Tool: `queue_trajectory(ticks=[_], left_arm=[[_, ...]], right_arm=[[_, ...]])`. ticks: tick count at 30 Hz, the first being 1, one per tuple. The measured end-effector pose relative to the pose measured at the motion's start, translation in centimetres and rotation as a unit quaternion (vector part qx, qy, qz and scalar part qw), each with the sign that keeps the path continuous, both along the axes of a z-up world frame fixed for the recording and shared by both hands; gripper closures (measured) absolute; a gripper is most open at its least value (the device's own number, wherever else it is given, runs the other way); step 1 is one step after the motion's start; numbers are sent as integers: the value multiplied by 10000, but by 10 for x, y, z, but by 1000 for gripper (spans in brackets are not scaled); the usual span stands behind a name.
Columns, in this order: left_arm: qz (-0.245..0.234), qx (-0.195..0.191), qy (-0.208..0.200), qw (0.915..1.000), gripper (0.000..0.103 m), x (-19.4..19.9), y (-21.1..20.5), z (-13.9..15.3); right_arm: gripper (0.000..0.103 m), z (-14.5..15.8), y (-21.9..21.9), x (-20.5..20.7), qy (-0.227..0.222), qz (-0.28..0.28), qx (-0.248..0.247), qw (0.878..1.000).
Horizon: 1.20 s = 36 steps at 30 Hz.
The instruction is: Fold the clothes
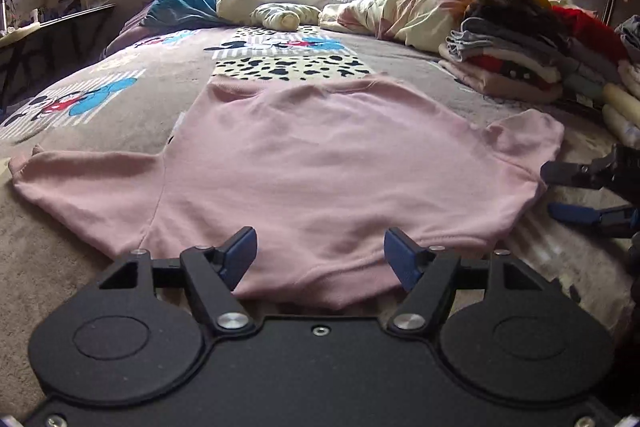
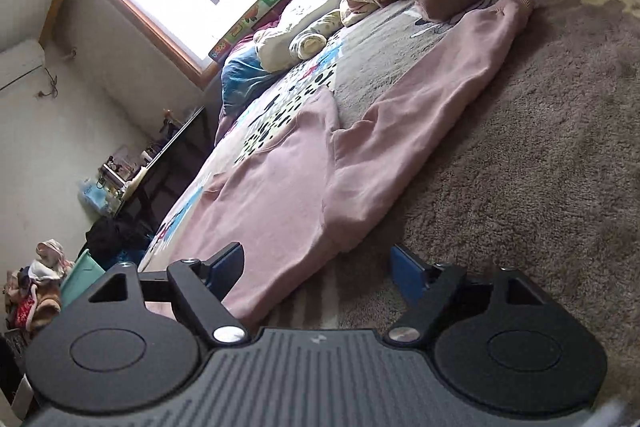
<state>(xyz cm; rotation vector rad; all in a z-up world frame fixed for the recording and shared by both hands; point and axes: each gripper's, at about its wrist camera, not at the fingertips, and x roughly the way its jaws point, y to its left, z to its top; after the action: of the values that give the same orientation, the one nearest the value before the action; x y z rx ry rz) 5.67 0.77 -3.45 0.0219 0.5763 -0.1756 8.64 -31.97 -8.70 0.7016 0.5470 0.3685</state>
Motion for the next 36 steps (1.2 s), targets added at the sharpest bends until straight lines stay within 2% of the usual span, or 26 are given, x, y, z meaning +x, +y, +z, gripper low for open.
queue_trajectory(ticks=[5,8,12,14,20,23,25,28,29,31,34,35,36], left_arm=[[-182,-127,54,9997,33,42,-26,20],[-418,-136,7,9990,33,77,-52,33],[-747,-110,-55,9971,33,130,-95,49],[-902,-89,-14,9959,34,158,-117,52],[-1051,82,486,9932,34,236,-171,29],[-981,135,927,9908,34,266,-185,4],[-1172,173,1321,9841,33,278,-192,-9],[-1144,-30,768,9905,34,267,-182,12],[-1032,-253,652,9922,34,265,-173,17],[-719,-462,605,9945,34,274,-163,16],[-295,-473,820,9951,34,290,-154,3],[-363,-481,1021,9929,34,297,-159,-7],[-435,-475,1212,9905,22,304,-163,-18]], right_arm=[[13,0,19,13,-159,7,-226,9996],[13,-1,27,18,-297,-36,-336,9990],[22,-1,28,25,-311,-151,-410,9986],[32,-4,22,27,-264,-251,-309,9989],[40,-8,15,33,-194,-261,-172,9993],[40,-9,11,36,-166,-224,-118,9995],[40,-9,11,39,-159,-176,-135,9996],[40,-9,10,41,-148,-147,-123,9997],[40,-9,11,42,-145,-139,-132,9997],[40,-9,11,44,-142,-124,-161,9997],[40,-9,12,44,-144,-104,-202,9996],[40,-9,12,44,-143,-98,-205,9996],[40,-9,12,44,-141,-90,-205,9997]])
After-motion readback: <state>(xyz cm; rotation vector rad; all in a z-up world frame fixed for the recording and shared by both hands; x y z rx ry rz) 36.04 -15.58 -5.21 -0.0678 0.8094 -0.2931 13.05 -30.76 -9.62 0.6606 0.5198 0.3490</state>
